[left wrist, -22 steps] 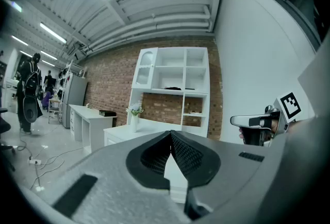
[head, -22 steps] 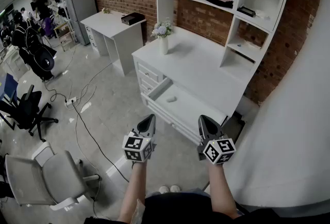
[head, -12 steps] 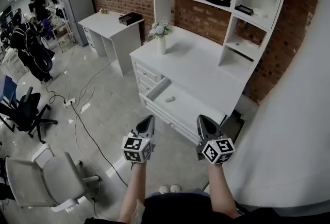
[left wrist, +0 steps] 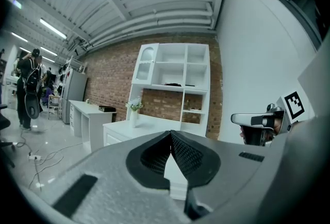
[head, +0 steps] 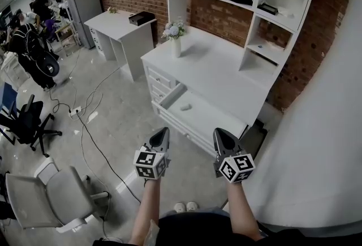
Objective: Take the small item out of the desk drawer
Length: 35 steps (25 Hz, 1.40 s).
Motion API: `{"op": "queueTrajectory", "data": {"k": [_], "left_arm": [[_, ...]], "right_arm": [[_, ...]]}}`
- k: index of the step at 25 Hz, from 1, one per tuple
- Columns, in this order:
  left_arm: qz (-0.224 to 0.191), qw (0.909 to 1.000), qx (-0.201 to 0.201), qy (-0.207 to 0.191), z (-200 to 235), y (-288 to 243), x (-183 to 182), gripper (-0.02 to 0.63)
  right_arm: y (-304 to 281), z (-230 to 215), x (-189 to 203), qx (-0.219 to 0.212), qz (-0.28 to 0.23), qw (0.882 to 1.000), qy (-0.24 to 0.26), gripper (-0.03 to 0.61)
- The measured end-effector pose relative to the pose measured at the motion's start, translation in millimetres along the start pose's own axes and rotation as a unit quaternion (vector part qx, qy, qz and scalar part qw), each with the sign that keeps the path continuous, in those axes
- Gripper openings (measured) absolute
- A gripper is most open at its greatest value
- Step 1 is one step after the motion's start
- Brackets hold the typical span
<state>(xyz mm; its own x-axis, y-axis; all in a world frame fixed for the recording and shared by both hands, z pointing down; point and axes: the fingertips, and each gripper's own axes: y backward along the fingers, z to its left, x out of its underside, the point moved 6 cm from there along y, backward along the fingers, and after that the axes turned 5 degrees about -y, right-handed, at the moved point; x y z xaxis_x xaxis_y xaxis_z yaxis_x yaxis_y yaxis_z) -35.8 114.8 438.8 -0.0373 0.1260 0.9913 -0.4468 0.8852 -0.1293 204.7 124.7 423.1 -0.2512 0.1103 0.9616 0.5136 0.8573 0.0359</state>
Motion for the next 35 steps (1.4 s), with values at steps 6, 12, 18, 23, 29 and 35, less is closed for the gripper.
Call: {"op": "queueTrajectory", "data": {"k": [6, 12, 18, 23, 29, 35], "left_arm": [[0.005, 1.0, -0.001, 0.005, 2, 4, 3, 0.009], [0.006, 0.9999, -0.006, 0.01, 17, 11, 5, 0.009], [-0.001, 0.9999, -0.007, 0.01, 30, 23, 6, 0.009], [0.004, 0.9999, -0.007, 0.009, 41, 29, 14, 0.009], [0.013, 0.9996, -0.011, 0.021, 60, 10, 24, 0.009], [0.022, 0.9994, -0.015, 0.022, 93, -33, 27, 0.009]], "right_arm": [[1, -1, -3, -0.011, -0.01, 1.0, -0.024, 0.154], [-1, -2, -2, -0.005, -0.01, 0.999, -0.034, 0.216], [1, 3, -5, 0.005, -0.018, 0.999, -0.032, 0.23], [0, 5, -2, 0.014, -0.021, 0.999, -0.031, 0.23], [-23, -7, 9, 0.021, -0.009, 0.999, -0.035, 0.23], [-75, -33, 15, 0.022, 0.0, 0.999, -0.031, 0.23]]}}
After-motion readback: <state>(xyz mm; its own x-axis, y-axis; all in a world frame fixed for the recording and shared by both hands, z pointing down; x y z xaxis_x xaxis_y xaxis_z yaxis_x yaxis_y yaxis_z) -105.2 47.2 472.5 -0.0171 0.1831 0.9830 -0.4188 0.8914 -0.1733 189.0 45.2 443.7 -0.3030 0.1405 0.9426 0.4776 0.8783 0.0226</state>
